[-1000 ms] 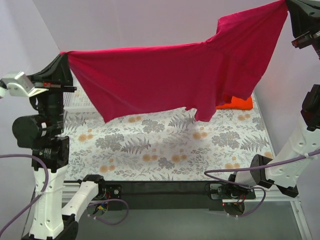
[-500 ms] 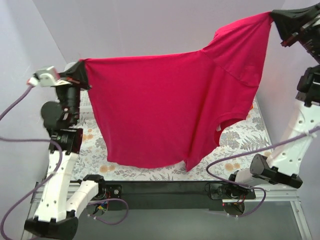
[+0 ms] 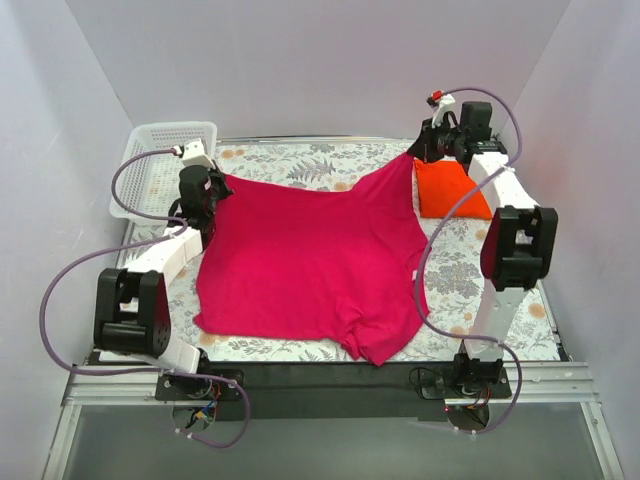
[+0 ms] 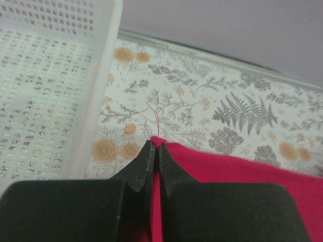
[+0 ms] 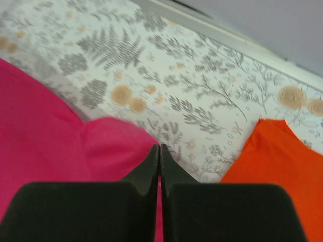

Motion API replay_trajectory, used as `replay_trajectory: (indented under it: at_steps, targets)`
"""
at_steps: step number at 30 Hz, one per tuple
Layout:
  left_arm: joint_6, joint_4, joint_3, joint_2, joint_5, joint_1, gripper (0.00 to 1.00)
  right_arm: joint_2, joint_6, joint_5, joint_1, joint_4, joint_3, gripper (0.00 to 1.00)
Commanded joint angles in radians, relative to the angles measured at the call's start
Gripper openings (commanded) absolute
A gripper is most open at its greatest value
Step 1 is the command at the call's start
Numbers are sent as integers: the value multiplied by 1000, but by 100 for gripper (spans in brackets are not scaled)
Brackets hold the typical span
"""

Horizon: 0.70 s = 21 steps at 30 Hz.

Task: Fold and stack the t-shirts
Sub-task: Fold the tshirt

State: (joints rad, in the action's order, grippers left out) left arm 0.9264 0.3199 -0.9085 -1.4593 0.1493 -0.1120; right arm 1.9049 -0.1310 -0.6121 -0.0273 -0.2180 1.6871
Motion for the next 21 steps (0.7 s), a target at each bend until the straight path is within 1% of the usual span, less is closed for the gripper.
replay_trajectory:
  at_steps: [1,4,5,9,15,18,21]
  targets:
    - [-26,67,-58,-41,29,6,0,91,-32,107,29,46,135,1]
    - [-20,73,-63,-81,6,6,0,141,-36,113,29,32,174,1]
    - [-20,71,-67,-93,1,6,0,146,-39,117,-3,31,180,1]
    - [-20,67,-76,-93,-11,6,0,129,-45,115,-6,28,191,1]
    - [-23,54,-82,-47,-25,6,0,34,-45,88,-5,19,180,1]
    - [-18,47,-70,14,-31,6,0,-32,-22,54,-3,17,163,1]
    - [-12,25,-60,109,-37,6,0,-142,8,26,0,12,155,1]
